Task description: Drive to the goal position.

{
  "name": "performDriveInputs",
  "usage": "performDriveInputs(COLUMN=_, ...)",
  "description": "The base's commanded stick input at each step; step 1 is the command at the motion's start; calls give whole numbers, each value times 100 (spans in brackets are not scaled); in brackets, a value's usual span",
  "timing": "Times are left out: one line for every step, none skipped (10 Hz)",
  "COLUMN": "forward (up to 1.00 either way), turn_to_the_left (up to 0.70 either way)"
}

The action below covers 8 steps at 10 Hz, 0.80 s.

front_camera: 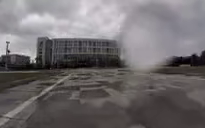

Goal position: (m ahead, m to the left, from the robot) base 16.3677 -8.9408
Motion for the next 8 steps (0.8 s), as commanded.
performDriveInputs(forward=70, turn_to_the_left=0)
performDriveInputs(forward=70, turn_to_the_left=0)
performDriveInputs(forward=70, turn_to_the_left=0)
performDriveInputs(forward=70, turn_to_the_left=0)
performDriveInputs(forward=70, turn_to_the_left=0)
performDriveInputs(forward=70, turn_to_the_left=0)
performDriveInputs(forward=70, turn_to_the_left=0)
performDriveInputs(forward=70, turn_to_the_left=0)
